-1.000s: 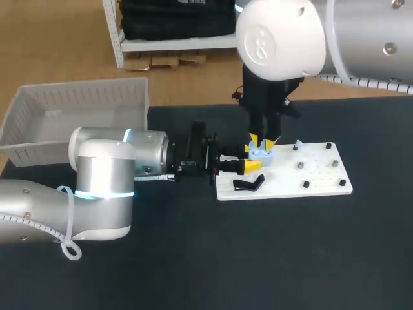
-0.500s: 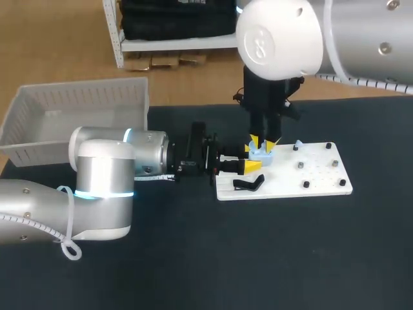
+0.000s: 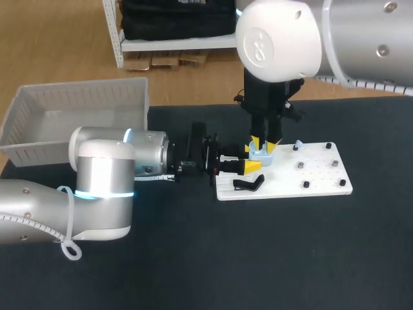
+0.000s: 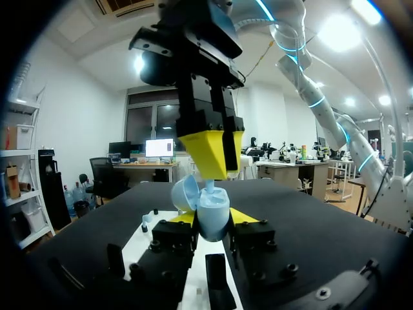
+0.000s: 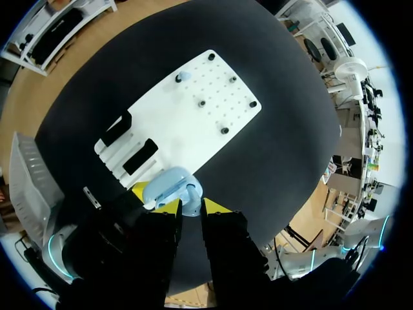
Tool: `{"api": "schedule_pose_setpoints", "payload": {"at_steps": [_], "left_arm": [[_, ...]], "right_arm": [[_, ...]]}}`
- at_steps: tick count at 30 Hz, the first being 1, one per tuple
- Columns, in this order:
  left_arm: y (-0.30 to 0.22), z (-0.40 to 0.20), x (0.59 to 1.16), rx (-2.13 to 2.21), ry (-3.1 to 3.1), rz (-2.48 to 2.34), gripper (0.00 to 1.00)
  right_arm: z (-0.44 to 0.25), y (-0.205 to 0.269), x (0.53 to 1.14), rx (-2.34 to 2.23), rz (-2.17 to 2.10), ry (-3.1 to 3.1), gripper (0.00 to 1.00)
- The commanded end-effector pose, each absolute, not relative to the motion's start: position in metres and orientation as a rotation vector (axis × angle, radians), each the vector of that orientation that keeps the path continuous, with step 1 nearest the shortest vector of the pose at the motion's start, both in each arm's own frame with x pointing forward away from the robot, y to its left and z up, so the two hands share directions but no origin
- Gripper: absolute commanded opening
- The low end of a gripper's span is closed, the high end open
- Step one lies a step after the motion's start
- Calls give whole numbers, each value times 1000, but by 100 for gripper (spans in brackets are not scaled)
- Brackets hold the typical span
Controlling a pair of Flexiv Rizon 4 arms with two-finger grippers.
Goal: Pick up each earbud case from the left stands, insert the matching earbuds, close the lid, and place the case in the box.
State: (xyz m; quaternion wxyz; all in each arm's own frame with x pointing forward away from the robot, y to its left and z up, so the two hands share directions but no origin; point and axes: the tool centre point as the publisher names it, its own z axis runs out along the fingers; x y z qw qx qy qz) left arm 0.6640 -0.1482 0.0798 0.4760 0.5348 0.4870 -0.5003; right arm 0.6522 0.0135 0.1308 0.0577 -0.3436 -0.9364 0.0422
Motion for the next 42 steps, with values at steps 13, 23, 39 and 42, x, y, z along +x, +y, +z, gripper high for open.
{"api": "schedule_pose_setpoints", "payload": {"at_steps": [13,23,39,42], "left_arm": [[-148,79,663,1302,1190,-1217,0],[-148,79,663,1302,1190,-1217,0],[-148,79,663,1302,1190,-1217,0],[-148,79,663,1302,1190,-1217,0]], "right_arm": [[122,15,654,-1061,175,-2814,0],[130,13,647,-1086,108,-2799,42],[184,-30,641,-660,-286,-3052,31],[184,-35,653,-613,-299,-3103,31]]}}
